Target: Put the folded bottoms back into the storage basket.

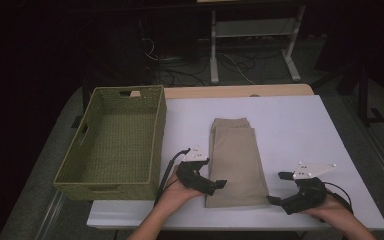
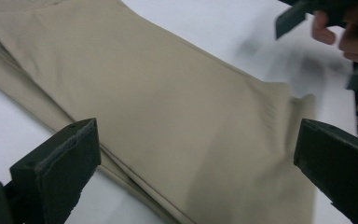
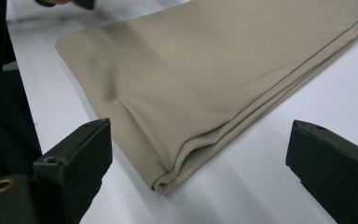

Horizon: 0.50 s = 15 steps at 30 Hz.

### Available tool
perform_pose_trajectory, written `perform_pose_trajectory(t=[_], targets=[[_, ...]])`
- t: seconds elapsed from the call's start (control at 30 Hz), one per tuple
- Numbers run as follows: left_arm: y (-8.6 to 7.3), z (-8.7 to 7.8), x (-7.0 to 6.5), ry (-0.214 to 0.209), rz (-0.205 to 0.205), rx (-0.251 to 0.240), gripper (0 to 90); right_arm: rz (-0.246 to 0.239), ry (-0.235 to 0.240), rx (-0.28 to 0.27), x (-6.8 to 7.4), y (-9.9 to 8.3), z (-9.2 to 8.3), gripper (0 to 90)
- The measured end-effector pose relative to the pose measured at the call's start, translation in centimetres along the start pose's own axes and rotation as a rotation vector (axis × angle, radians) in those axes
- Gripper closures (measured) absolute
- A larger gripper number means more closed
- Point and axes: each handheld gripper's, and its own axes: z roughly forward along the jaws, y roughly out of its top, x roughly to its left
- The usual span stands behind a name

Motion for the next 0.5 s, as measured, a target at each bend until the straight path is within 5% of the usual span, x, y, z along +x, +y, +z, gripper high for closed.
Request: perform_pose_trajectory(t=[0.5], targets=[[1.6, 1.6, 1.6, 0.036, -0.001, 0.001, 5.9, -0.004, -0.008, -0.004, -0.2, -0.2, -0.3, 7.0]])
